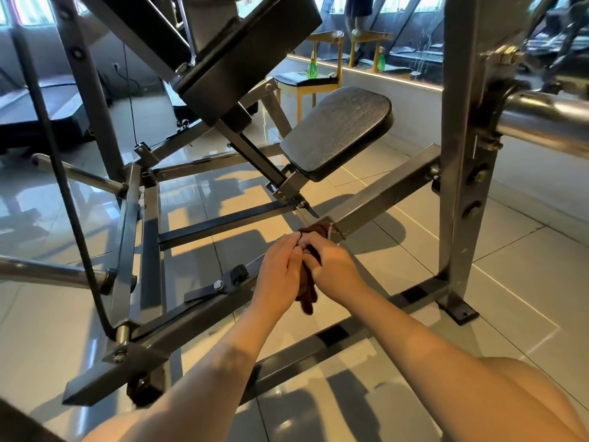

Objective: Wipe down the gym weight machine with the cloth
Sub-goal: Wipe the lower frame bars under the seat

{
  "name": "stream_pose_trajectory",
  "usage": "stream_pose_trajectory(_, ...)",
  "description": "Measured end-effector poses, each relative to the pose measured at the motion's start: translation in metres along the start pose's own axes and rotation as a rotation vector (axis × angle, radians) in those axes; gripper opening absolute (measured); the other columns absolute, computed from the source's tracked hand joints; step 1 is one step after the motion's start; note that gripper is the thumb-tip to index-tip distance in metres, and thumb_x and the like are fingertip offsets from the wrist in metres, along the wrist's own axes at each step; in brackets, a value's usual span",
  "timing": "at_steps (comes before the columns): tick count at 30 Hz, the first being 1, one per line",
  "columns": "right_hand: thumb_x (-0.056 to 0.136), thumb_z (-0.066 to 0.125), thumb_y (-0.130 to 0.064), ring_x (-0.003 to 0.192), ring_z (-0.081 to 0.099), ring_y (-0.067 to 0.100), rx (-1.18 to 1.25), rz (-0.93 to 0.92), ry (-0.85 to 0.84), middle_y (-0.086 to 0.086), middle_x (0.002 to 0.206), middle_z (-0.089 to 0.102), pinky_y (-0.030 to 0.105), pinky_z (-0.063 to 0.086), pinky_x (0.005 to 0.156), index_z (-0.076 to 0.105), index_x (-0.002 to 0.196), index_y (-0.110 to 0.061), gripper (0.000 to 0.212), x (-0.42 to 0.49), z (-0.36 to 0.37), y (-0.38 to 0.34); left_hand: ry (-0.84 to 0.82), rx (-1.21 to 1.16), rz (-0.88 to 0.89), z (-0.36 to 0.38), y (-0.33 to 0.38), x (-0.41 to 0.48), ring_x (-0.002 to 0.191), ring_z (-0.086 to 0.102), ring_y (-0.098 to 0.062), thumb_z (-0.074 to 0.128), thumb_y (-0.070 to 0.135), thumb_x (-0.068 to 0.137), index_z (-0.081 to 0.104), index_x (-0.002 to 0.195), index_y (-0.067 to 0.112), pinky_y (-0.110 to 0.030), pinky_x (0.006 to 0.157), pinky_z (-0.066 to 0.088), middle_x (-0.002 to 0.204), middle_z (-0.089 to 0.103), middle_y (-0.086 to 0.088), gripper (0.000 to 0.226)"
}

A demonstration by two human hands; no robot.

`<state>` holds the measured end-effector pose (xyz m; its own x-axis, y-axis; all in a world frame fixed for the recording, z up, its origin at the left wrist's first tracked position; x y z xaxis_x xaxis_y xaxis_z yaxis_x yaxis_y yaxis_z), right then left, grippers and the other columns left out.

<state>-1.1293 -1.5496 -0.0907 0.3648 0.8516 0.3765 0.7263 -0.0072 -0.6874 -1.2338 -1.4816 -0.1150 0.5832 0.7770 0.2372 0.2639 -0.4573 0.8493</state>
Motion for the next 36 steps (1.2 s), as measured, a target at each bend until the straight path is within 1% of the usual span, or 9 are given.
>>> stream_pose_trajectory(4,0.100,0.058,-0.012,0.095,0.062,0.003,0.243,0.187,0.188,-0.007,0.105,0.065,0.018,0.055,0.081,0.064,0.111,-0.025,0.018,-0.014,-0.027,0.010,-0.001,0.175,0.124,0.007,0.015,-0.010,0.130,0.043,-0.008,0.037,0.032,0.108,0.051,0.141,0.031,-0.017,0.106,0.029,0.139,0.053,0.008,0.036)
stream_pose_trajectory(8,0.101,0.060,-0.018,0.095,0.065,0.014,0.684,0.470,0.380,-0.003,0.104,0.063,0.023,0.058,0.070,0.060,0.112,-0.023,0.012,-0.032,-0.039,0.021,-0.122,0.058,0.028,0.028,0.035,-0.019,0.117,0.047,-0.001,0.042,0.033,0.108,0.042,0.148,0.032,-0.010,0.092,0.038,0.137,0.047,0.013,0.040)
stream_pose_trajectory(12,0.103,0.057,-0.021,0.104,0.065,0.026,0.882,0.594,0.382,0.009,0.116,0.061,0.032,0.060,0.077,0.058,0.116,-0.025,0.014,-0.041,-0.037,0.025,-0.193,-0.154,-0.125,0.036,0.043,-0.023,0.092,0.057,0.011,0.048,0.030,0.107,0.039,0.148,0.034,-0.001,0.069,0.045,0.117,0.049,0.024,0.043)
stream_pose_trajectory(17,0.106,0.051,-0.015,0.111,0.064,0.030,1.095,0.613,0.422,0.014,0.122,0.060,0.029,0.060,0.073,0.053,0.125,-0.022,0.021,-0.042,-0.046,0.029,-0.256,-0.331,-0.294,0.038,0.032,-0.023,0.095,0.066,-0.004,0.055,0.035,0.103,0.039,0.142,0.037,-0.028,0.089,0.056,0.118,0.062,0.014,0.042)
stream_pose_trajectory(23,0.106,0.050,-0.020,0.105,0.066,0.026,0.957,0.679,0.280,0.009,0.119,0.062,0.025,0.060,0.066,0.051,0.129,-0.035,0.028,-0.050,-0.048,0.031,-0.089,-0.496,-0.265,0.035,0.038,-0.023,0.102,0.068,-0.012,0.055,0.013,0.103,0.057,0.119,0.030,-0.025,0.084,0.060,0.115,0.067,0.001,0.023)
stream_pose_trajectory(27,0.103,0.053,-0.030,0.115,0.063,0.034,1.093,0.701,0.185,0.017,0.122,0.063,0.047,0.061,0.086,0.054,0.128,-0.020,0.027,-0.054,-0.041,0.034,-0.017,-0.468,-0.145,0.032,0.052,-0.018,0.100,0.065,-0.007,0.056,0.011,0.101,0.061,0.114,0.030,-0.013,0.071,0.054,0.110,0.065,0.006,0.024)
stream_pose_trajectory(30,0.104,0.055,-0.030,0.113,0.064,0.036,1.229,0.607,0.117,0.020,0.127,0.063,0.036,0.061,0.071,0.054,0.127,-0.019,0.026,-0.048,-0.035,0.029,-0.091,-0.426,-0.090,0.037,0.057,-0.015,0.103,0.065,-0.010,0.054,0.008,0.101,0.061,0.115,0.028,-0.014,0.077,0.054,0.112,0.064,0.004,0.025)
stream_pose_trajectory(33,0.103,0.057,-0.014,0.100,0.071,0.028,1.084,0.583,0.254,0.014,0.116,0.069,0.034,0.063,0.072,0.061,0.120,-0.015,0.018,-0.040,-0.041,0.033,-0.055,-0.221,0.021,0.032,0.055,-0.008,0.109,0.063,-0.011,0.055,0.009,0.101,0.062,0.114,0.029,-0.013,0.085,0.052,0.116,0.064,0.010,0.025)
stream_pose_trajectory(36,0.101,0.060,-0.011,0.105,0.070,0.025,0.946,0.596,0.504,0.008,0.113,0.070,0.035,0.062,0.084,0.065,0.113,-0.020,0.016,-0.031,-0.051,0.046,0.058,0.106,0.155,0.020,0.049,-0.002,0.128,0.048,-0.010,0.054,0.014,0.103,0.063,0.128,0.027,-0.017,0.106,0.032,0.134,0.058,0.009,0.029)
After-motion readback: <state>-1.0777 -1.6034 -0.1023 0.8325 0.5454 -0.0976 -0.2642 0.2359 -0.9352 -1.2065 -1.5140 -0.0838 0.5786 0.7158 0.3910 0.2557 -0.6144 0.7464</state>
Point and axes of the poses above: each hand's wrist, its own x-axis towards the middle knuckle, its own z-axis out of the palm, y = z × x, the point moved 5 cm from there along x, towards the middle knuckle
